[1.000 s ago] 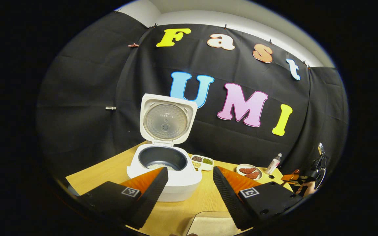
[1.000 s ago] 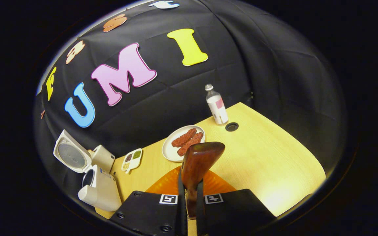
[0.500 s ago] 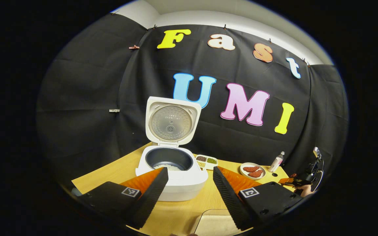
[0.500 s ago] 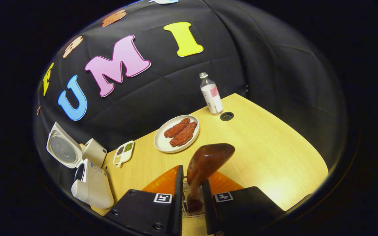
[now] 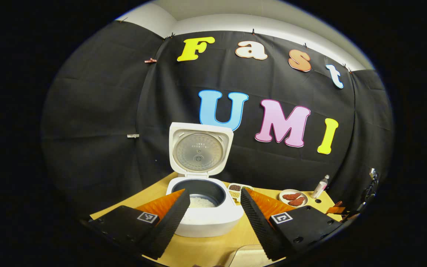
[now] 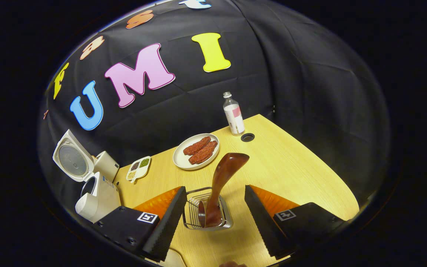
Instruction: Close the left gripper, press the button to open the rice cooker; take a wooden spoon from the chopstick holder with the right hand, scoop a spoonful of rice and pour it into the rice cooker, then put the wooden spoon back into the chopstick holder.
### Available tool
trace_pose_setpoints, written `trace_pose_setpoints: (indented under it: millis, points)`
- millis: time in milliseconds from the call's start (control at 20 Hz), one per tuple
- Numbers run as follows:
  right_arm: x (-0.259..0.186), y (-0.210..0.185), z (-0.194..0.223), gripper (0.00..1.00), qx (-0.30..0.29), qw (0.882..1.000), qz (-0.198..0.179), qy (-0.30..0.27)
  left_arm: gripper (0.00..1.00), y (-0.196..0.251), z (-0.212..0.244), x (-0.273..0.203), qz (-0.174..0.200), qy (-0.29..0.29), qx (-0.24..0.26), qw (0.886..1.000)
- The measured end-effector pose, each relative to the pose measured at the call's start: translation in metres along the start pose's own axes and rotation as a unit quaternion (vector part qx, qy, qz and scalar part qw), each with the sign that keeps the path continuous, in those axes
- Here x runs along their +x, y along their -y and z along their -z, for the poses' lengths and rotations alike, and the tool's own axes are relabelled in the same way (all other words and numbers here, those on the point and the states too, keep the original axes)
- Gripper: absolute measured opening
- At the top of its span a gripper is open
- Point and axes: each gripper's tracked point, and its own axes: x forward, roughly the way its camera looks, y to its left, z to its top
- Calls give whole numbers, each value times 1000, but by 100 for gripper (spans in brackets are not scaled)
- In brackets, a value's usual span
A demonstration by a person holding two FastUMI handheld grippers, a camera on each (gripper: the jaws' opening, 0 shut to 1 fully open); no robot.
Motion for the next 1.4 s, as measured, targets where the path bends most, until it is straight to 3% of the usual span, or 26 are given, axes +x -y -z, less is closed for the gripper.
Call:
trace_pose_setpoints:
  millis: [400, 750, 900, 1200, 1400]
  points:
    - [-57, 31, 21, 99, -96, 995, 14, -17, 95, -33, -105, 55, -36, 21, 22, 999]
    - [-85, 17, 44, 99, -127, 992, 0, -27, 95, -49, -171, 115, -18, 19, -13, 1000]
    - [-84, 9, 52, 99, -133, 990, -7, -38, 95, -57, -190, 152, -12, 13, -46, 999]
    - [-89, 5, 65, 99, -129, 990, -10, -49, 95, -79, -201, 234, -29, -4, -26, 999]
    - [-94, 10, 71, 99, -120, 991, -6, -58, 95, -83, -199, 289, -18, -14, -24, 999]
